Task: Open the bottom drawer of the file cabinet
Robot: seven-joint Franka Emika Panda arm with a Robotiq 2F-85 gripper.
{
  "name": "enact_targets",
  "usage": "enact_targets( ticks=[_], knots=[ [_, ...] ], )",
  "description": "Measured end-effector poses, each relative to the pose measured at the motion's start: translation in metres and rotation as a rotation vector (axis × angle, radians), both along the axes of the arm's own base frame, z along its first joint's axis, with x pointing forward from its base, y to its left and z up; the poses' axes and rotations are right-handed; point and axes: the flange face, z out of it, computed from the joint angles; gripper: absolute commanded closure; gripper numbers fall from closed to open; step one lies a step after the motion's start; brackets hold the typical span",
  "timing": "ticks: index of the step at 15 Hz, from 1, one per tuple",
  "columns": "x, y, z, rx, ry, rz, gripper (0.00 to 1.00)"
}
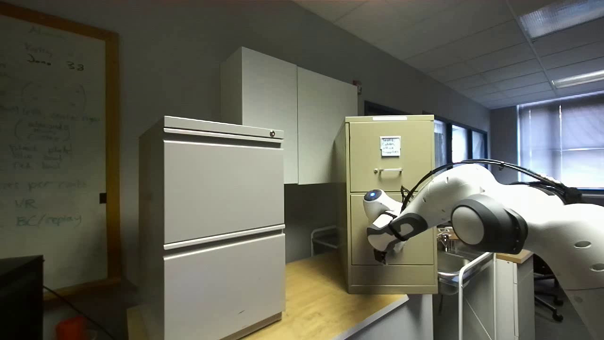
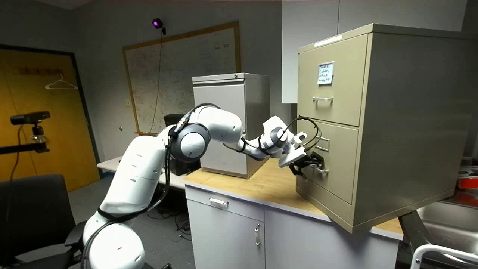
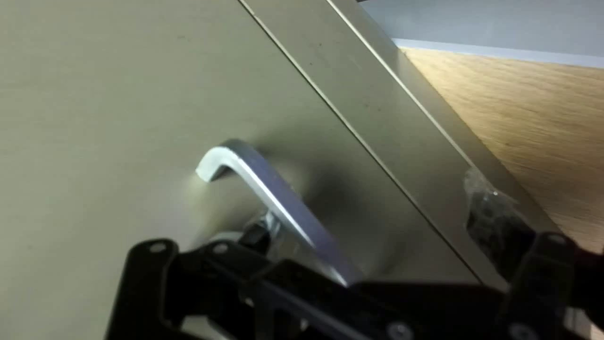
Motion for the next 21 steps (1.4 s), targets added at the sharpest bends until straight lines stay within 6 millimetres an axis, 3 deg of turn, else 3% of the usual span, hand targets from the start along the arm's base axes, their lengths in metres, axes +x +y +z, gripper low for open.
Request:
enact_targets(
  ticks=[1, 3, 10, 21],
  knots=[
    [0.000, 0.000, 0.000, 0.003, -0.006, -0.002, 0.25],
    [-0.001, -0.001, 0.002, 0.003, -0.012, -0.004, 0.36],
    [-0.010, -0.010, 0.033, 0.073, -0.050, 0.008, 0.88],
    [-0.008, -0.004, 0.037, 0.074, -0.015, 0.073, 0.93]
  ],
)
